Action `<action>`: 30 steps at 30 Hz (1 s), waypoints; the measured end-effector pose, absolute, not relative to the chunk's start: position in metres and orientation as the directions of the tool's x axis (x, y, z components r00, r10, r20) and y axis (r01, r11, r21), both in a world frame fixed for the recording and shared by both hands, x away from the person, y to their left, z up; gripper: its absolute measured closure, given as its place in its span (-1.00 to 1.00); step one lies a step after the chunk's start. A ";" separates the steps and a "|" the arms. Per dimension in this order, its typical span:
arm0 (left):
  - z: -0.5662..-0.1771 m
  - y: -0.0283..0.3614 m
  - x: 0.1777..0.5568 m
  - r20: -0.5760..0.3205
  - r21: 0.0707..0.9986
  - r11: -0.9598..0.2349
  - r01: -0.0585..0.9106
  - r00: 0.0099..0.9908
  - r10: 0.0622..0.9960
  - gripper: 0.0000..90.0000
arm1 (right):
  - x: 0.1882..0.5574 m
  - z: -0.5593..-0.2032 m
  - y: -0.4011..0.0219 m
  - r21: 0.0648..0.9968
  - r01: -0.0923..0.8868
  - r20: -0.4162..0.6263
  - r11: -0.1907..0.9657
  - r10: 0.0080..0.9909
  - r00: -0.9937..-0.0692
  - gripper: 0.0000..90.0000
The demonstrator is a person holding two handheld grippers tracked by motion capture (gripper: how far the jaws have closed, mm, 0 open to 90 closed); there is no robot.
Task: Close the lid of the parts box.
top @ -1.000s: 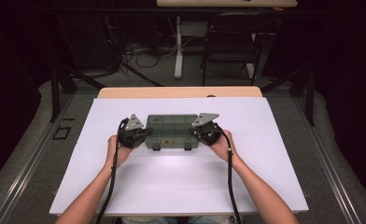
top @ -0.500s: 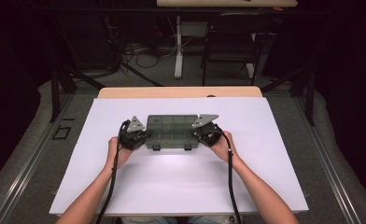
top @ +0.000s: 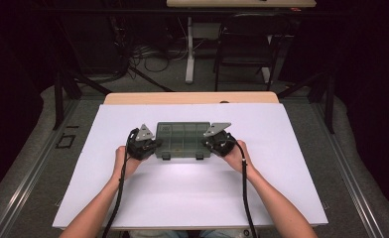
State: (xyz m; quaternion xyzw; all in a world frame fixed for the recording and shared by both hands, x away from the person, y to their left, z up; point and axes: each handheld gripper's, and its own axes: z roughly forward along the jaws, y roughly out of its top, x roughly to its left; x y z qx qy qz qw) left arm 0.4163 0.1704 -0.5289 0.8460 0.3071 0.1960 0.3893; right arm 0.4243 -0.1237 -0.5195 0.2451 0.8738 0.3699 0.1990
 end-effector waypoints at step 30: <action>-0.513 0.176 0.408 0.065 0.778 -0.493 0.389 0.731 0.680 -0.58 | 0.417 -0.501 -0.137 0.774 0.345 -0.076 0.531 0.619 -0.782 -0.59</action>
